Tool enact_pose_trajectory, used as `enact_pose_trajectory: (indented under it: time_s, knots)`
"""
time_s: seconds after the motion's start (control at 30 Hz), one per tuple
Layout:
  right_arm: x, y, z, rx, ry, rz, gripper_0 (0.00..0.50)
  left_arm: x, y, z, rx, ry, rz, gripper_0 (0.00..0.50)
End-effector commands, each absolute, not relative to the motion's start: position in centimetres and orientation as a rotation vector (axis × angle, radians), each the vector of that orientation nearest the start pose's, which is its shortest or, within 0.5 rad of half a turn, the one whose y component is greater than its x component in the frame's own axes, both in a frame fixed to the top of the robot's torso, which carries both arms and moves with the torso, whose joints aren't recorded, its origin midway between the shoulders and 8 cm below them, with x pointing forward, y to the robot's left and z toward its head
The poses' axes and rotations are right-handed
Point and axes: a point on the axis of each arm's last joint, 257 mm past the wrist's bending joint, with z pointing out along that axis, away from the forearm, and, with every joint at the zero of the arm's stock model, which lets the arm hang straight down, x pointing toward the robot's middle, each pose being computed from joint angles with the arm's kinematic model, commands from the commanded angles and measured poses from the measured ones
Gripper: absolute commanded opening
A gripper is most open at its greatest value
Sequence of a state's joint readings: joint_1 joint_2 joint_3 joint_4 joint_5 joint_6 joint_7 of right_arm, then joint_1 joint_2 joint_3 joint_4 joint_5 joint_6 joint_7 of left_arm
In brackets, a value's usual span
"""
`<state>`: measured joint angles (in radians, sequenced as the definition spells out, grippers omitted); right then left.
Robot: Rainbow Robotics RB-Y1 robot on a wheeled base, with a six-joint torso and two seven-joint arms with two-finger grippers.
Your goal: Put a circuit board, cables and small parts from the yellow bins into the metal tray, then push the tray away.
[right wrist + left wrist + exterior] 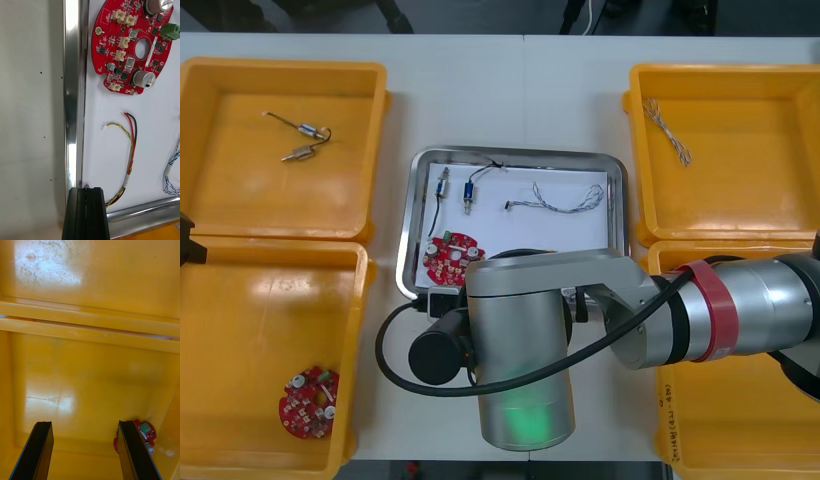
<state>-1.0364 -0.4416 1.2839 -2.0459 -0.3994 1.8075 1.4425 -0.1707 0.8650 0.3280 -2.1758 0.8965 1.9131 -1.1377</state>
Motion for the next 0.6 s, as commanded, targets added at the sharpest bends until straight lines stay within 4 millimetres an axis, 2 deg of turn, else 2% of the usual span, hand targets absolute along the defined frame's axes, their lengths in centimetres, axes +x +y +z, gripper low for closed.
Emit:
enact_pose_trajectory:
  time_s: [0.03,0.07,0.1,0.6]
  knots:
    - [38.41,-1.25,-22.08,-1.795,1.828,-0.68,0.338,36.89,39.5,-14.24,-0.105,2.655,0.063,0.5]
    - [38.31,-1.31,-22.19,-1.792,1.833,-0.679,0.467,36.89,39.5,-14.24,-0.105,2.655,0.063,0.5]
    - [38.35,-1.34,-22.2,-1.791,1.834,-0.68,0.5,36.89,39.5,-14.24,-0.105,2.655,0.063,0.5]
    - [38.05,-1.05,-22.3,-1.797,1.829,-0.668,0.5,36.89,39.5,-14.24,-0.105,2.655,0.063,0.5]
